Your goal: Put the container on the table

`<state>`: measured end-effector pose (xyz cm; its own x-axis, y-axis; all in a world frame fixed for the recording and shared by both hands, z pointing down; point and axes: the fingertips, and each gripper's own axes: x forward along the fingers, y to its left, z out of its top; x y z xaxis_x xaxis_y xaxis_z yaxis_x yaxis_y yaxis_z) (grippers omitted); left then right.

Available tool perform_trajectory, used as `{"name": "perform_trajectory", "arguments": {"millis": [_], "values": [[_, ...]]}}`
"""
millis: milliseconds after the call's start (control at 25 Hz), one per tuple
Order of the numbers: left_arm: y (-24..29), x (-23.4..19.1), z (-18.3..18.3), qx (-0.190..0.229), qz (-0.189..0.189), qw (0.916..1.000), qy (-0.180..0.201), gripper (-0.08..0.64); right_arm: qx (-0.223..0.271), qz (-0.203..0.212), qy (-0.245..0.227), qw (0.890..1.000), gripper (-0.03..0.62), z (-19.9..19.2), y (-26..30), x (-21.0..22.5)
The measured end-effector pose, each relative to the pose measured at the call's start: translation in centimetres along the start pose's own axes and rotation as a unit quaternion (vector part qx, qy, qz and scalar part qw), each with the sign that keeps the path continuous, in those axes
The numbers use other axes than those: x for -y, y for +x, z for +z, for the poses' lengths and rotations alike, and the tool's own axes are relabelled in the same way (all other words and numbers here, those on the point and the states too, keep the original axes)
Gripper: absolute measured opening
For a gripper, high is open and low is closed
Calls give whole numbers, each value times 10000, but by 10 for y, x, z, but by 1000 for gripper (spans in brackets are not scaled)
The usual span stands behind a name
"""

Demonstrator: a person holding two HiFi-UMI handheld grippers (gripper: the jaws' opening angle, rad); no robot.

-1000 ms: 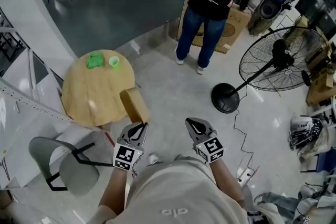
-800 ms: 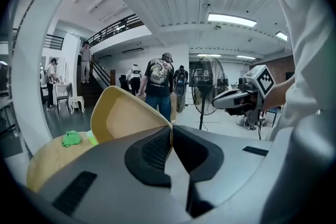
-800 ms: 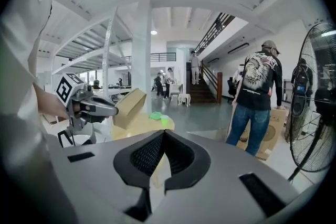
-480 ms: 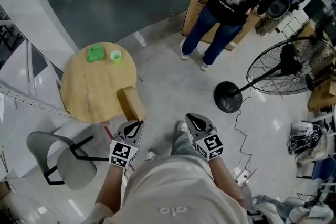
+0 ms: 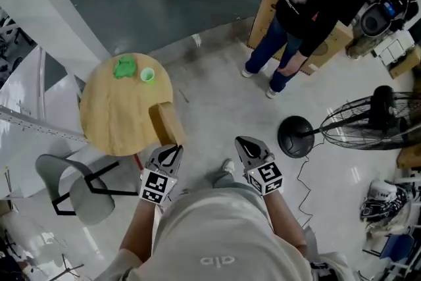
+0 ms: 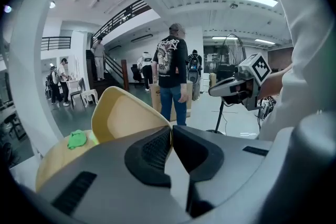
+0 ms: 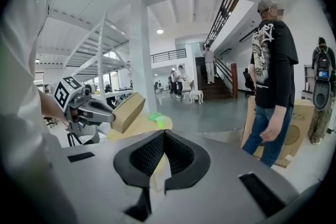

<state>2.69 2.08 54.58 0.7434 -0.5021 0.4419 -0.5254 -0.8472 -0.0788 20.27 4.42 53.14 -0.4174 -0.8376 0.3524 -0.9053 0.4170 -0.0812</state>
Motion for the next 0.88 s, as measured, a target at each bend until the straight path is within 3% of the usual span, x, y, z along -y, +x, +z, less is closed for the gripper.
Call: {"name": "perform_trajectory", "arguments": {"millis": [360, 680, 880], "values": [[64, -16, 24, -294, 707, 9964, -365, 29, -248, 964, -155, 9949, 25, 1, 45, 58], [74, -41, 26, -407, 1159, 9906, -598, 29, -490, 1654, -388, 9842, 26, 12, 83, 53], [65, -72, 13, -481, 1386, 9863, -753, 29, -575, 1855, -448, 9799, 26, 18, 110, 44]]}}
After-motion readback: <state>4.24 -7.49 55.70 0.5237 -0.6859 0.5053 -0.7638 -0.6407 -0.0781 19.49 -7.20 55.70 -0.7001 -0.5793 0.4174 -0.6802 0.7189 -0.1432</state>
